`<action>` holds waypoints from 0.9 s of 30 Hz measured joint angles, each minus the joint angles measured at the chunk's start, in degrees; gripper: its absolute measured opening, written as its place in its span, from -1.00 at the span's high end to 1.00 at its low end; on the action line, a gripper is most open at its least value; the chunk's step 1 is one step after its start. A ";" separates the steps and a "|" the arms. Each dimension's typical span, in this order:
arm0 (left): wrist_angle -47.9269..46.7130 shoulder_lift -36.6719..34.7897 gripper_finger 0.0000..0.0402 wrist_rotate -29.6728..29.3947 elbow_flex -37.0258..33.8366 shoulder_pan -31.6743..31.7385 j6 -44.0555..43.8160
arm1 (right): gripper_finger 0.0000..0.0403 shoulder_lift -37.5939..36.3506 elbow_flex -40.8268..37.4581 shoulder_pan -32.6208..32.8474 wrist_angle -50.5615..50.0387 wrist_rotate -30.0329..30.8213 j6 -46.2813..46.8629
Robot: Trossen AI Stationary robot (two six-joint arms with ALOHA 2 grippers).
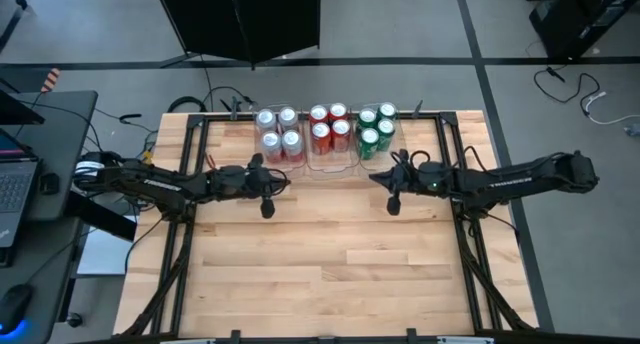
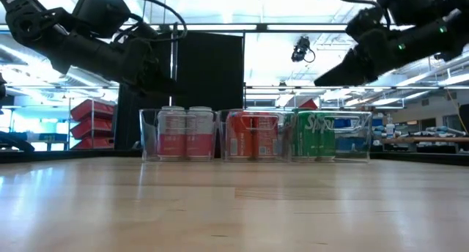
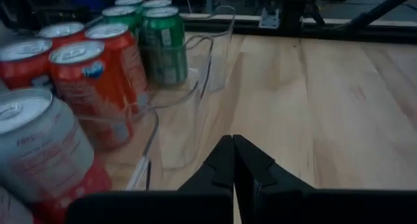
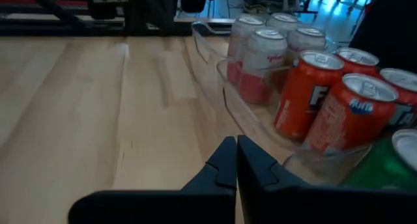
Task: Sort soda cans
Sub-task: Move the bottom transparent bin to the left side of the top left transparent bin
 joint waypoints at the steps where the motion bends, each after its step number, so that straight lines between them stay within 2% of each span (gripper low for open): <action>1: 0.28 0.00 1.00 0.02 0.00 0.00 0.44 | 1.00 -0.02 -0.91 -0.02 1.15 -0.34 -0.12; 4: -0.46 0.00 1.00 1.78 0.00 0.00 0.46 | 1.00 -0.36 -2.50 -0.21 2.06 0.67 -0.30; 8: -3.44 0.00 1.00 6.40 0.00 -0.09 -0.62 | 1.00 -3.57 -2.41 -0.24 -0.43 9.62 0.06; 14: -7.34 -0.02 1.00 6.14 0.08 -1.44 -0.13 | 1.00 -8.61 3.57 -0.26 -23.01 22.49 8.44; 20: -12.86 -0.07 1.00 -0.46 0.16 -2.68 -0.89 | 1.00 -9.56 8.13 -0.28 -42.70 30.44 21.80; 27: -19.25 0.07 1.00 -7.45 -0.07 -2.64 -4.32 | 1.00 -7.90 7.89 -1.02 -49.95 32.20 33.66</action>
